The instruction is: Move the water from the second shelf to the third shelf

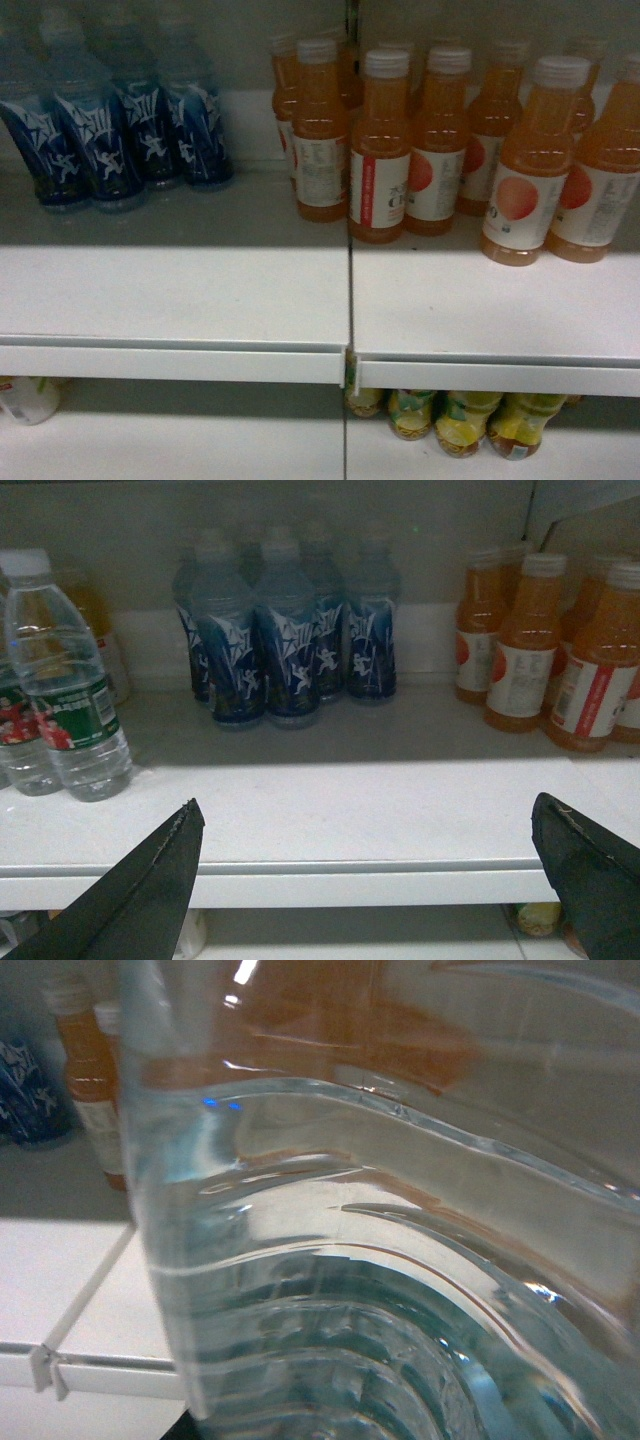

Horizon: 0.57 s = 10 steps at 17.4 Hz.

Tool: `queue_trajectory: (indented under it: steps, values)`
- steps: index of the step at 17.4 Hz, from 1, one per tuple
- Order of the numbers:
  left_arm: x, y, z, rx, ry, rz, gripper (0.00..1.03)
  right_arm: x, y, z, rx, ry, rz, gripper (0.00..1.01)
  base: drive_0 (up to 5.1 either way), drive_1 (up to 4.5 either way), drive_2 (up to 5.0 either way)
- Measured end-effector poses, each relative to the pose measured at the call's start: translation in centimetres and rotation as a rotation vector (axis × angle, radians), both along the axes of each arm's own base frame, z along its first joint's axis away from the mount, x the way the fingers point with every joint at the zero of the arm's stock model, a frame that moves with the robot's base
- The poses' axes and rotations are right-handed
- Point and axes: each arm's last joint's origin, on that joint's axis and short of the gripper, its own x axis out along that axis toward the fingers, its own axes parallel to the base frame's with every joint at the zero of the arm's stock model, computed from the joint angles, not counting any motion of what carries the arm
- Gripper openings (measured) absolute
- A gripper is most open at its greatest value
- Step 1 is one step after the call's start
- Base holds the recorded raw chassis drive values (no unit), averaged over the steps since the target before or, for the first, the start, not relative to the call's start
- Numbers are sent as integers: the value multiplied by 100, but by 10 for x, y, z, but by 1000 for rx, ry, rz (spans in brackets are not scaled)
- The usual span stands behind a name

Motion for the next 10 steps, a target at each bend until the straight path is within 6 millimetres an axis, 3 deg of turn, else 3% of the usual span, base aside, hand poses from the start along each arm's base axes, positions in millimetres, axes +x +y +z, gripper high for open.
queue_trajectory:
  steps: [10]
  values:
    - [0, 0, 0, 0, 0, 0, 98, 0, 0, 0, 0, -5, 3, 41, -502, 243, 243]
